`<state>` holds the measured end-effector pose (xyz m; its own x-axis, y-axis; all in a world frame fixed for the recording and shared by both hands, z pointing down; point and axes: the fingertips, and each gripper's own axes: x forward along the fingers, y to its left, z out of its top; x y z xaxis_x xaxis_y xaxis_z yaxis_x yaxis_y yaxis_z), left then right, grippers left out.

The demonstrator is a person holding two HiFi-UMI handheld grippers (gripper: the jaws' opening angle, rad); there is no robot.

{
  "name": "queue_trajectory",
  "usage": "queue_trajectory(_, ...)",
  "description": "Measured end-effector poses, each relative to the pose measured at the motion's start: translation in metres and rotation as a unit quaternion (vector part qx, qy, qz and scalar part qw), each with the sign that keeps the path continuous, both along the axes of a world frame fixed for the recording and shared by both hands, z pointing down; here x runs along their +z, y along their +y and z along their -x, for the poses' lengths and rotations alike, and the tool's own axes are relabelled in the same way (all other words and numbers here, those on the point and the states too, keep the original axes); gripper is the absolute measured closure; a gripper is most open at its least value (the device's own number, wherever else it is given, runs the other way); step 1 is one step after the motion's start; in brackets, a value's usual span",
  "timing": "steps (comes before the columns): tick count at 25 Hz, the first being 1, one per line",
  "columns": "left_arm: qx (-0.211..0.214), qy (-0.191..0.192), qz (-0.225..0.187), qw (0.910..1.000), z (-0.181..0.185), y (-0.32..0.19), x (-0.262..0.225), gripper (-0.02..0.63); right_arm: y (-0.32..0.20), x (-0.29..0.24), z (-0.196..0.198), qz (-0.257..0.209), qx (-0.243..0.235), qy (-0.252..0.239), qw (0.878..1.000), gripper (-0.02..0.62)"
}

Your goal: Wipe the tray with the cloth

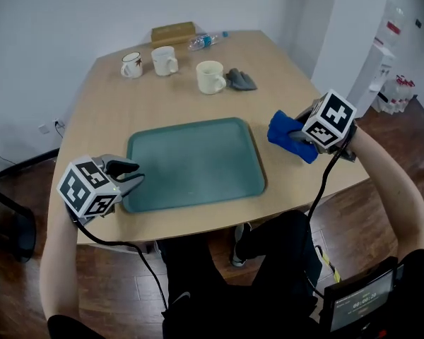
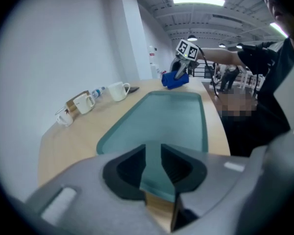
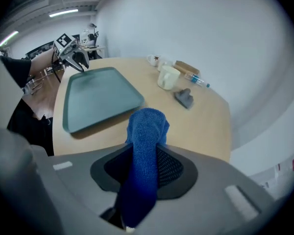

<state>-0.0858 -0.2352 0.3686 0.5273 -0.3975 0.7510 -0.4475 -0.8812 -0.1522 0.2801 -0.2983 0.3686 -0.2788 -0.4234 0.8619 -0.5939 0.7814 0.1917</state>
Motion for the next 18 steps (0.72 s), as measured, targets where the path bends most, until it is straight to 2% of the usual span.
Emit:
queue_trajectory(4,-0.016,0.007,-0.002,0.9998,-0.003,-0.004,-0.003,0.493,-0.002,0.019,-0.024,0.006,0.015,0.011,1.0,0.457)
queue_trajectory(6,-0.019,0.006,-0.006,0.9998,-0.004,-0.006,-0.006,0.488,-0.002,0.023,-0.028,0.009,0.022,0.006,1.0,0.408)
queue_trajectory(9,-0.027,0.01,-0.018,0.9994,-0.003,-0.01,-0.013,0.488,-0.007,0.007,-0.027,-0.023,0.028,-0.018,0.999,0.356)
queue_trajectory(11,-0.038,0.021,-0.027,0.9987,0.001,-0.012,-0.019,0.488,-0.006,-0.011,-0.028,-0.05,0.034,-0.042,0.997,0.347)
queue_trajectory(13,-0.059,0.047,-0.047,0.996,0.005,-0.014,-0.032,0.489,0.001,-0.035,-0.03,-0.087,0.047,-0.08,0.992,0.348)
queue_trajectory(14,-0.074,0.068,-0.063,0.993,0.007,-0.013,-0.041,0.489,0.007,-0.05,-0.03,-0.113,0.057,-0.106,0.986,0.369)
queue_trajectory(15,-0.09,0.092,-0.081,0.9884,0.008,-0.01,-0.052,0.489,0.014,-0.064,-0.03,-0.142,0.067,-0.137,0.978,0.422)
queue_trajectory(17,-0.115,0.136,-0.122,0.9764,0.008,0.002,-0.072,0.489,0.036,-0.091,-0.027,-0.199,0.084,-0.21,0.954,0.59)
queue_trajectory(18,-0.124,0.155,-0.142,0.9698,0.006,0.012,-0.08,0.489,0.049,-0.102,-0.024,-0.221,0.091,-0.25,0.938,0.591)
